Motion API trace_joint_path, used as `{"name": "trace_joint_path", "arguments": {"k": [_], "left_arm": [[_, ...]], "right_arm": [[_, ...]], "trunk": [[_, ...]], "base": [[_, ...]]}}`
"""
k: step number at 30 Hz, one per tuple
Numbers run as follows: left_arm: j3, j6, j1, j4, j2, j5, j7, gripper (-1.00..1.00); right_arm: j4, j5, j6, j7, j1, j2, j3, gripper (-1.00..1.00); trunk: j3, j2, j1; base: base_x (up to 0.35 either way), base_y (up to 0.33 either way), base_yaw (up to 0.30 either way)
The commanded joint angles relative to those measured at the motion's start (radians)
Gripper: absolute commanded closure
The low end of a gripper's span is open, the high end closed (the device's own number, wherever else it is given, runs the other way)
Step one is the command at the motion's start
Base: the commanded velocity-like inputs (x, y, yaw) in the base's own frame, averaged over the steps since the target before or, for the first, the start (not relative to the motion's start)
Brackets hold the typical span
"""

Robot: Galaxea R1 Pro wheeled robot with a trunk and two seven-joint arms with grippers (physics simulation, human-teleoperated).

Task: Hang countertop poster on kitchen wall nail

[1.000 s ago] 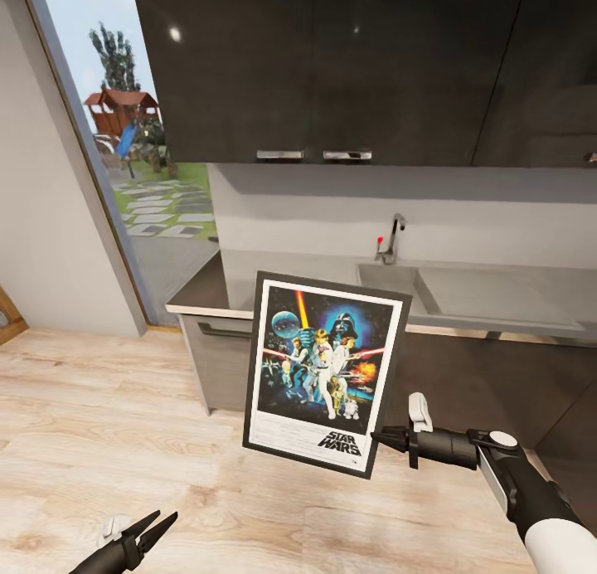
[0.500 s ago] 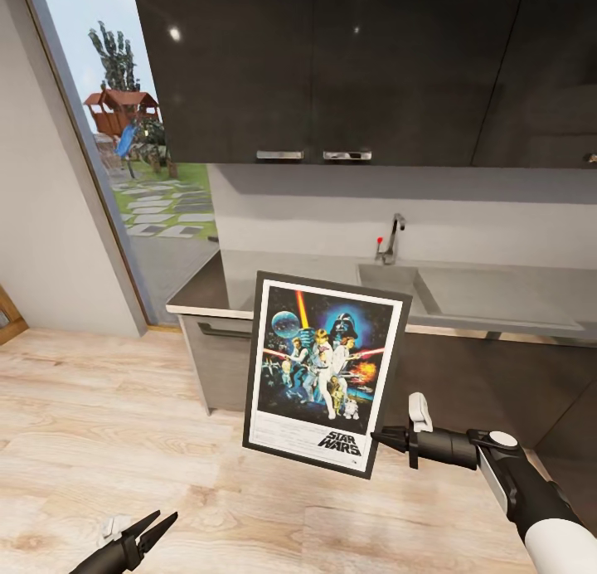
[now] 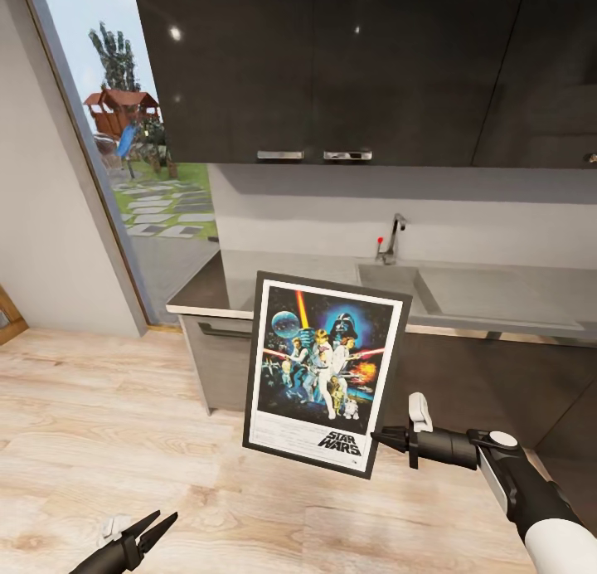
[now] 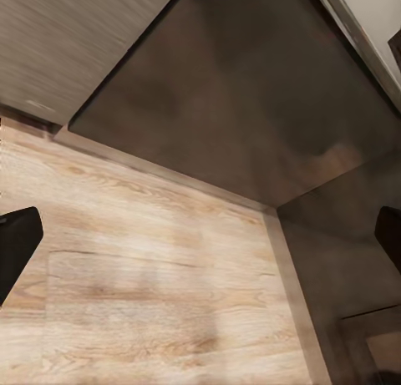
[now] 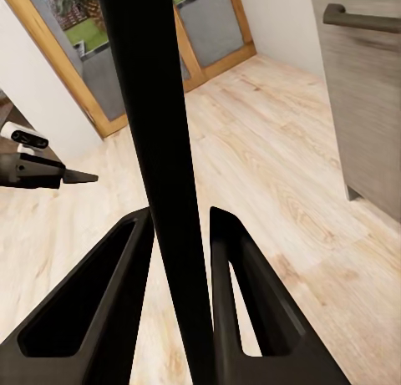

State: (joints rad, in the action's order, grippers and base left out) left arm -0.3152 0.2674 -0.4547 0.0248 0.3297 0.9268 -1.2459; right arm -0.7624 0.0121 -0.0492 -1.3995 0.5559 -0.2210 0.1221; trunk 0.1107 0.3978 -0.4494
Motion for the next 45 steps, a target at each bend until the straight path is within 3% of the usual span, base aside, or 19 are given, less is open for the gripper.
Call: {"name": "trace_joint_path", "arguments": {"k": [1,45], "left_arm": [[-0.008,0.006,-0.001,0.0,0.0,0.007,-0.001,-1.0],[-0.007,0.004,-0.001,0.0,0.001,0.007,0.0,-1.0]], "right_arm": [[0.0,0.002,-0.007,-0.005,0.001,0.0,0.001,1.0],[0.0,0.002,-0.006,0.016,0.001,0.0,0.001,1.0]], "trunk": [[0.002,0.002,-0.001],[0.002,0.002,-0.001]], "base": [[0.0,0.121,0.006],[0.02,0.283,0.272]]}}
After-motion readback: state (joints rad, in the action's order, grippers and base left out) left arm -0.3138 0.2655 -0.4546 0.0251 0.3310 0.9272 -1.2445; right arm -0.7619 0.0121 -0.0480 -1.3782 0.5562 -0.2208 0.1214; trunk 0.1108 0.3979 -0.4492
